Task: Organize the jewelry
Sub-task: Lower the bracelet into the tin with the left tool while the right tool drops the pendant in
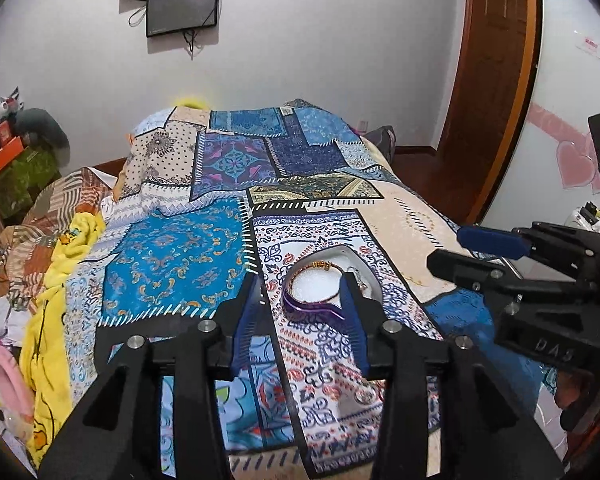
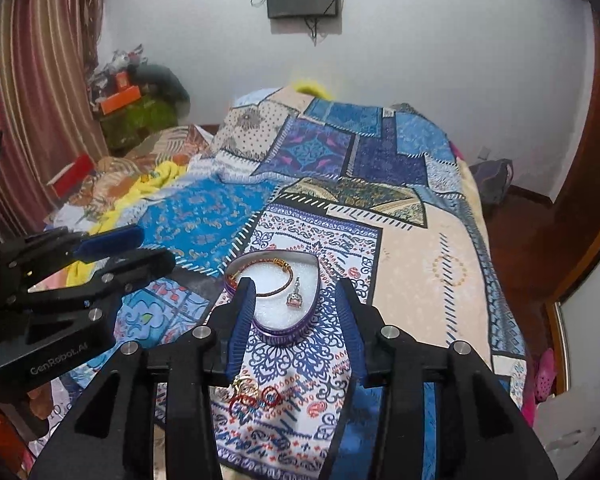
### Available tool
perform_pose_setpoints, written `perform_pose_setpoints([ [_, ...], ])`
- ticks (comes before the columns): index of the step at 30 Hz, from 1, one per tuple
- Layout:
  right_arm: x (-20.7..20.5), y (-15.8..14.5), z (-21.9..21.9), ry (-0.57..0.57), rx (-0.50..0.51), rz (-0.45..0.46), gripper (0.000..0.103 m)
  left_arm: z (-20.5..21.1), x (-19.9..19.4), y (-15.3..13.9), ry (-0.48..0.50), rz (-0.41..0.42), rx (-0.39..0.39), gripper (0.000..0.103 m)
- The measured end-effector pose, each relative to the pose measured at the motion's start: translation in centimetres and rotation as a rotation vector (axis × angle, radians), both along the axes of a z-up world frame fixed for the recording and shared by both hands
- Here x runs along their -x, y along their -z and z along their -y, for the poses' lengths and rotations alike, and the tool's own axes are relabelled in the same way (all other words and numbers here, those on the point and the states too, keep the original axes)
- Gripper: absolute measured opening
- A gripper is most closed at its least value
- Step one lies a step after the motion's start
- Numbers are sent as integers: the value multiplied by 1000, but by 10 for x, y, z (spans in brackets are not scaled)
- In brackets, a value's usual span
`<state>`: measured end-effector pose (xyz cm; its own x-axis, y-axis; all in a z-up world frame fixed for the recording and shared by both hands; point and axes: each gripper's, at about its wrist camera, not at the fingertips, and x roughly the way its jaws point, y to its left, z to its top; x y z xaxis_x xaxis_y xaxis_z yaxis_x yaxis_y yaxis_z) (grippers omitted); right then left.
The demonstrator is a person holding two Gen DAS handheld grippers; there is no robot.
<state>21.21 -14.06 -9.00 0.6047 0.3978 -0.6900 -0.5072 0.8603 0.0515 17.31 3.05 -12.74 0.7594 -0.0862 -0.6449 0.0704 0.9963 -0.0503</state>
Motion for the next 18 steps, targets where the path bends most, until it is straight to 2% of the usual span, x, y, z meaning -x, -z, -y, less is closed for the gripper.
perform_pose_setpoints([
  [8, 18, -5, 12, 19, -16, 12, 38, 5, 21, 3, 0, -28, 16, 47],
  [18, 23, 22, 20, 38, 22, -51, 38, 5, 25, 41, 5, -144, 42, 47],
])
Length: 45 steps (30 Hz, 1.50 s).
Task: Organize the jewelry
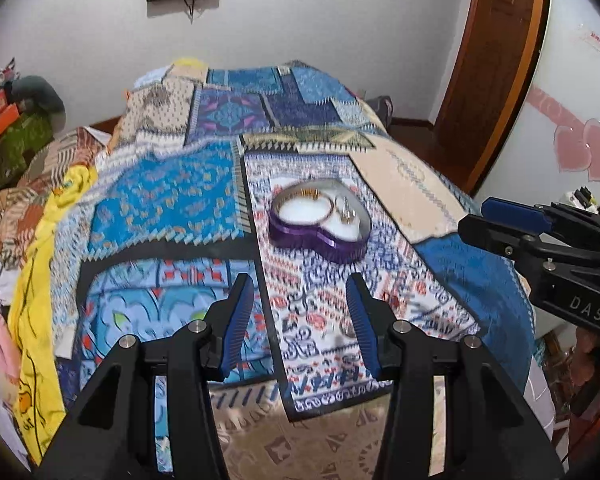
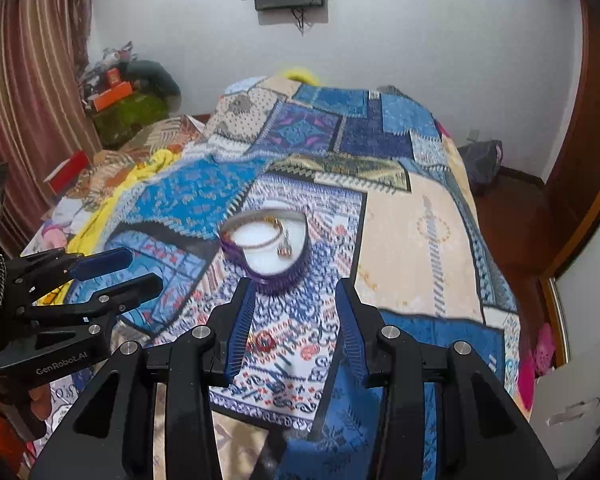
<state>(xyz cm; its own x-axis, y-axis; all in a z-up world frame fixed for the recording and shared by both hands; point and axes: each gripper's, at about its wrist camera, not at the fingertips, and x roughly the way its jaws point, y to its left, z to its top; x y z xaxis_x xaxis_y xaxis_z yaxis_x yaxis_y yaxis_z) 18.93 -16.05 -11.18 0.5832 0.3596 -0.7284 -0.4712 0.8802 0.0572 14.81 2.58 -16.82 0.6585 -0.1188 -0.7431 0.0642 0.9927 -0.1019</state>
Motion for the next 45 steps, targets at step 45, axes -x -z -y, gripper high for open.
perform_pose_setpoints([
  [45, -8, 64, 15, -15, 46, -182, 38, 24, -13, 71, 162, -102, 32, 8],
])
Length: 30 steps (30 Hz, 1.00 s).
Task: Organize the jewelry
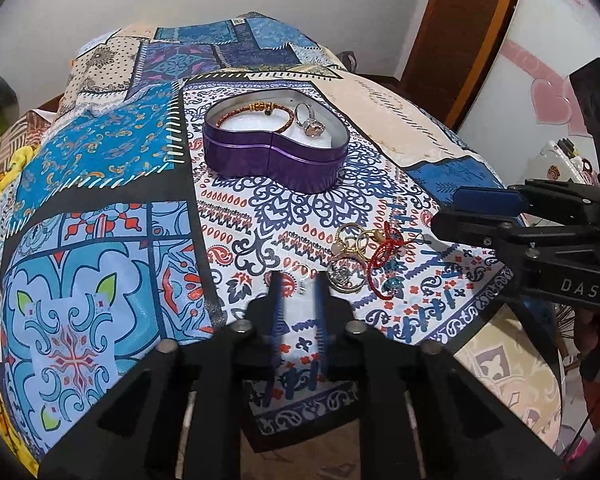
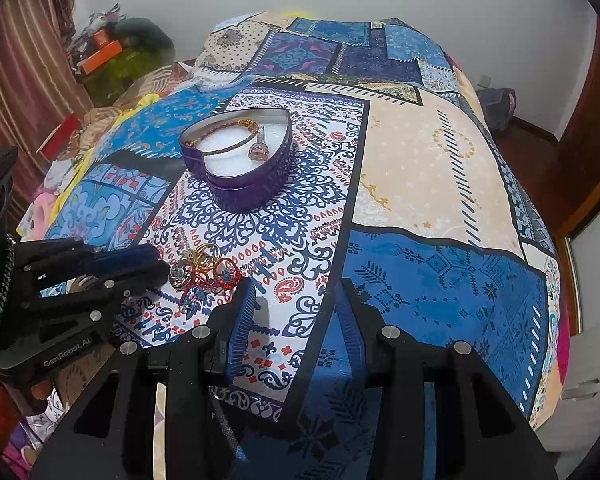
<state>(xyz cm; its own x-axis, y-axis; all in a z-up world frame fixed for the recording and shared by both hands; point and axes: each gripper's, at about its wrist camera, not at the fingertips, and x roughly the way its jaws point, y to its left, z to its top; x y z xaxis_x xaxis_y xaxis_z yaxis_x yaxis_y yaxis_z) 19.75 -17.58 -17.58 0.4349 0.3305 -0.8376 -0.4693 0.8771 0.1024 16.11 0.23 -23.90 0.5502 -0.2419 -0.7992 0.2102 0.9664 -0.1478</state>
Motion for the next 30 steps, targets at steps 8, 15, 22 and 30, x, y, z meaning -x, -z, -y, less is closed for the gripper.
perform_pose_setpoints([
  [8, 1, -2, 1, 3, -11, -4, 38, 7, 2, -5, -18, 15, -7, 0],
  [15, 7, -10, -4, -14, -12, 20, 38, -1, 11, -35, -54, 85, 20, 0],
  [22, 14, -12, -16, -38, -24, 16, 38, -11, 21, -58, -77, 144, 38, 0],
  [30, 17, -11, -28, -62, -20, 20, 38, -7, 15, -31, -25, 35, -27, 10],
])
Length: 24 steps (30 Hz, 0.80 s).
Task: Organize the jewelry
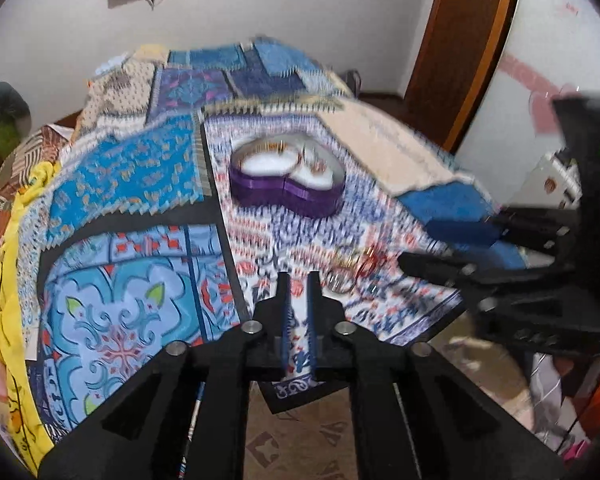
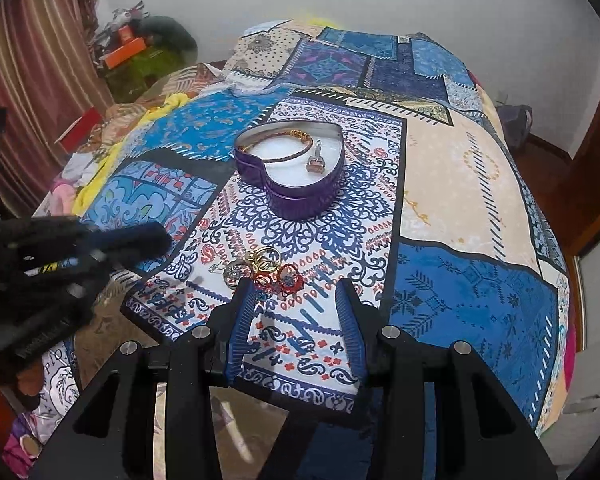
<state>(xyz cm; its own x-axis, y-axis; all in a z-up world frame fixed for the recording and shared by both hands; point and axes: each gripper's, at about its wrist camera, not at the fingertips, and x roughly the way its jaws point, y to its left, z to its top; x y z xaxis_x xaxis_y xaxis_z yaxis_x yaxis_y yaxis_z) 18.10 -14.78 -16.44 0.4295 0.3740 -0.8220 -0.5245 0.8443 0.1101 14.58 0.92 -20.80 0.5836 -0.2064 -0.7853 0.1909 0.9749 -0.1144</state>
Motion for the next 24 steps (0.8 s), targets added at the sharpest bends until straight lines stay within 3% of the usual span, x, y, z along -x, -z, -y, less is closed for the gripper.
perform_pose_setpoints([
  [5, -1, 3, 4, 10, 13, -6, 38, 0, -13, 25, 14, -97, 29, 12],
  [10, -5, 6, 12, 24, 13, -15, 38, 2, -17, 28, 27, -96, 56, 19],
  [19, -10, 14, 20, 41, -1, -36, 38, 12, -22, 30, 69, -69, 26, 19],
  [24, -11, 14, 22, 40, -6, -37, 38, 16, -28, 31, 91, -60, 21, 11],
])
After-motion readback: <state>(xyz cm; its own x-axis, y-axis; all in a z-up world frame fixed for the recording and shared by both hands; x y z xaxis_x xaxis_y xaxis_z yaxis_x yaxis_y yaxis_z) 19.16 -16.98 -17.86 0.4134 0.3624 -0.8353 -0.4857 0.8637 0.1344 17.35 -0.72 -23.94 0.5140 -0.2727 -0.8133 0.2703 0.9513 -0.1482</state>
